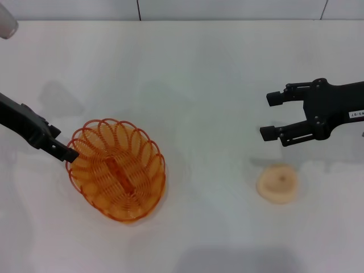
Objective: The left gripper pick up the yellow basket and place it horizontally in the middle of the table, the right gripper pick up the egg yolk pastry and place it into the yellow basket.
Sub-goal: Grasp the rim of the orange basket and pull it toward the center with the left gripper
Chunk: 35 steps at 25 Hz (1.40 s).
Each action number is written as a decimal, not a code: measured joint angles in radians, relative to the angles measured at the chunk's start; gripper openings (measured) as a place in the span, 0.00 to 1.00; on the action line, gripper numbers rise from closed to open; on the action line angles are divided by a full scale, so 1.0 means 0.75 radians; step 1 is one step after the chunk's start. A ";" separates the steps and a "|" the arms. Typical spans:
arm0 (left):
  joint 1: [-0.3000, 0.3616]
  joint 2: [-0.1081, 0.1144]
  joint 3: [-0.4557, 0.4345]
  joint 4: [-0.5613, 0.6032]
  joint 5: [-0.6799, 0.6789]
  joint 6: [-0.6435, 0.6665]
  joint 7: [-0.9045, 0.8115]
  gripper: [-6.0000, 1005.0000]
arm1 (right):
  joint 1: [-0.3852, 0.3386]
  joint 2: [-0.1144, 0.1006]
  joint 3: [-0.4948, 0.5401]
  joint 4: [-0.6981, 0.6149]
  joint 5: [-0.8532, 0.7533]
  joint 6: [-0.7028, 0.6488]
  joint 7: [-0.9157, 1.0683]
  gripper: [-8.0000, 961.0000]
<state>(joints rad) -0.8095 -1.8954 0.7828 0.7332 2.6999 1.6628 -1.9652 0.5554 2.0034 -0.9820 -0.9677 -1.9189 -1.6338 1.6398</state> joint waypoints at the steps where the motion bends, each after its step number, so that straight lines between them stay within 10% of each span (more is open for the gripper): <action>1: 0.000 -0.001 0.000 0.000 0.001 -0.003 -0.003 0.88 | -0.001 0.000 0.000 0.000 0.000 0.000 0.000 0.89; 35: -0.049 -0.083 0.002 -0.100 -0.001 -0.187 0.006 0.84 | 0.000 0.002 0.009 0.000 0.000 -0.008 -0.017 0.89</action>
<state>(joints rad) -0.8464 -1.9574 0.7845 0.6583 2.6992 1.5227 -1.9605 0.5550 2.0049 -0.9756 -0.9680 -1.9191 -1.6398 1.6273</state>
